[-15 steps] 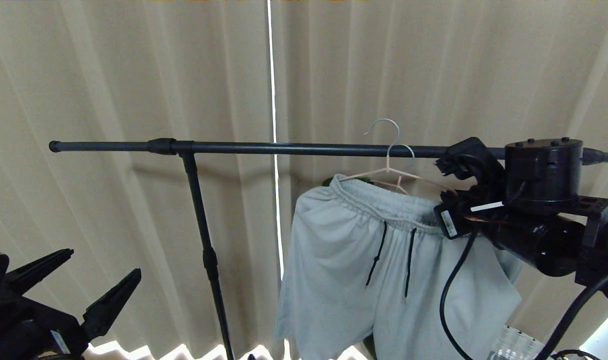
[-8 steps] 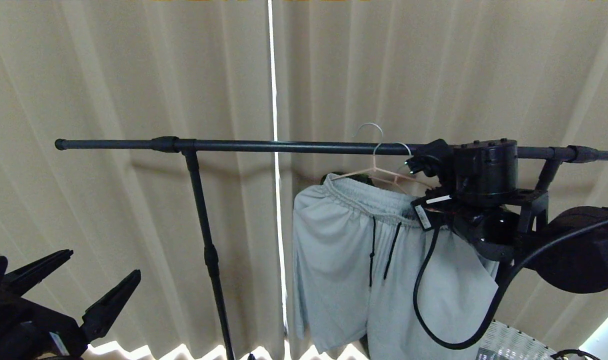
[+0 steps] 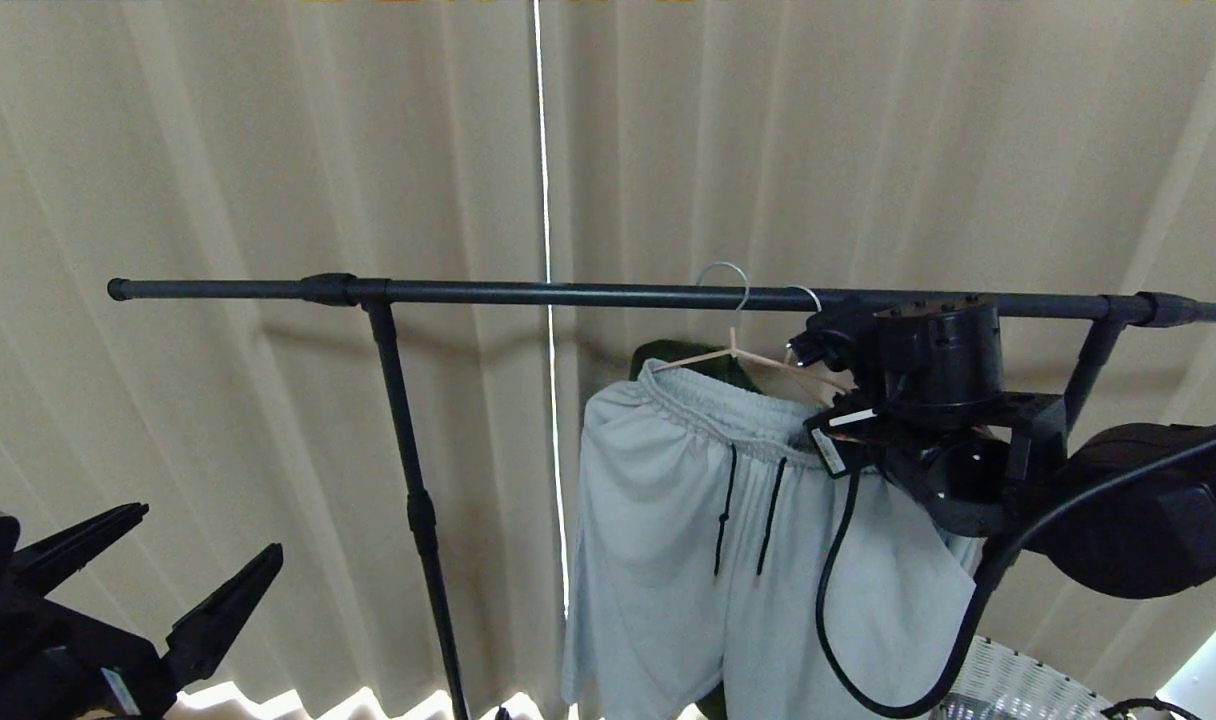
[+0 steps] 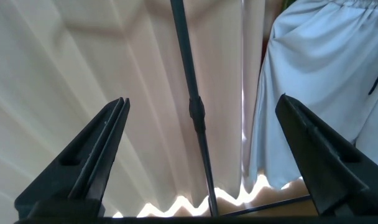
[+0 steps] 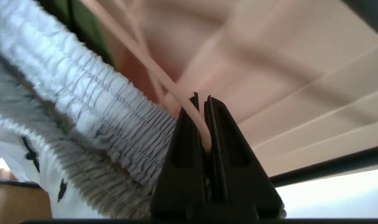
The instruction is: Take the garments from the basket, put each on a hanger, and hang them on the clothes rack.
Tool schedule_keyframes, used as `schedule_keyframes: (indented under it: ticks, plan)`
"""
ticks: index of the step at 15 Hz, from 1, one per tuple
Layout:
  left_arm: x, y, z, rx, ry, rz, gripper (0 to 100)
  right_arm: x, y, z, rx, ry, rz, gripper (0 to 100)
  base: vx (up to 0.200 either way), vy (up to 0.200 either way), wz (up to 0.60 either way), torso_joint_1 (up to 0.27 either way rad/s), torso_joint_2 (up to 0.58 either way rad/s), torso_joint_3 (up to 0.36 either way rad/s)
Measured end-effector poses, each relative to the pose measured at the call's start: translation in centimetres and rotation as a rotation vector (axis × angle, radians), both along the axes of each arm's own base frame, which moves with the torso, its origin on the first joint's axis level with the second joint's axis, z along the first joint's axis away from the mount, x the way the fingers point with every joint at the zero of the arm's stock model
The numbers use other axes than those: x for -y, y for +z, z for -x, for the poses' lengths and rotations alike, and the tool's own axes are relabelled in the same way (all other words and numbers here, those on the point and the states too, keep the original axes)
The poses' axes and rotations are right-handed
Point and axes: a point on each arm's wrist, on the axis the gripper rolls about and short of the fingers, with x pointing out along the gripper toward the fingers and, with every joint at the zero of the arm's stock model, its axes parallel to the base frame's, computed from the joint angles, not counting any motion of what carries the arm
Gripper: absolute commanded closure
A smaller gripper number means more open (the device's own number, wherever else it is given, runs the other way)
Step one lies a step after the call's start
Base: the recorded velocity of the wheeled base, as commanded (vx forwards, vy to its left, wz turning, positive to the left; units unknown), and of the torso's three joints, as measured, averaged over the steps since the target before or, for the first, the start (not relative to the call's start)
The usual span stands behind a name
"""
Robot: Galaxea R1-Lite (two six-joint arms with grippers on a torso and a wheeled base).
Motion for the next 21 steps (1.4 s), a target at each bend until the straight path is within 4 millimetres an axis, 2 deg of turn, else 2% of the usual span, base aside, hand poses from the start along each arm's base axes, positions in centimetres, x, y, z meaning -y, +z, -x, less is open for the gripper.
schedule_keyframes:
  ticks: [12, 13, 17, 21]
  plan:
    - [0.0, 0.0, 0.0, 0.004, 0.0, -0.002, 0, -2.4, -1.0, 0.0, -0.017, 0.07, 0.007, 100, 0.0, 0.0, 0.0, 0.0, 0.0, 0.0]
    - [0.0, 0.1, 0.1, 0.006, 0.0, -0.004, 0, -2.5, -1.0, 0.1, -0.02, 0.072, 0.008, 0, 0.0, 0.0, 0.0, 0.0, 0.0, 0.0]
    - [0.0, 0.1, 0.1, 0.011, 0.001, -0.004, 0, -2.5, -1.1, 0.2, -0.014, 0.073, -0.012, 0, 0.0, 0.0, 0.0, 0.0, 0.0, 0.0]
    - [0.0, 0.1, 0.1, 0.011, 0.0, -0.003, 0, -2.4, -0.8, 0.5, 0.045, 0.104, -0.103, 0, 0.0, 0.0, 0.0, 0.0, 0.0, 0.0]
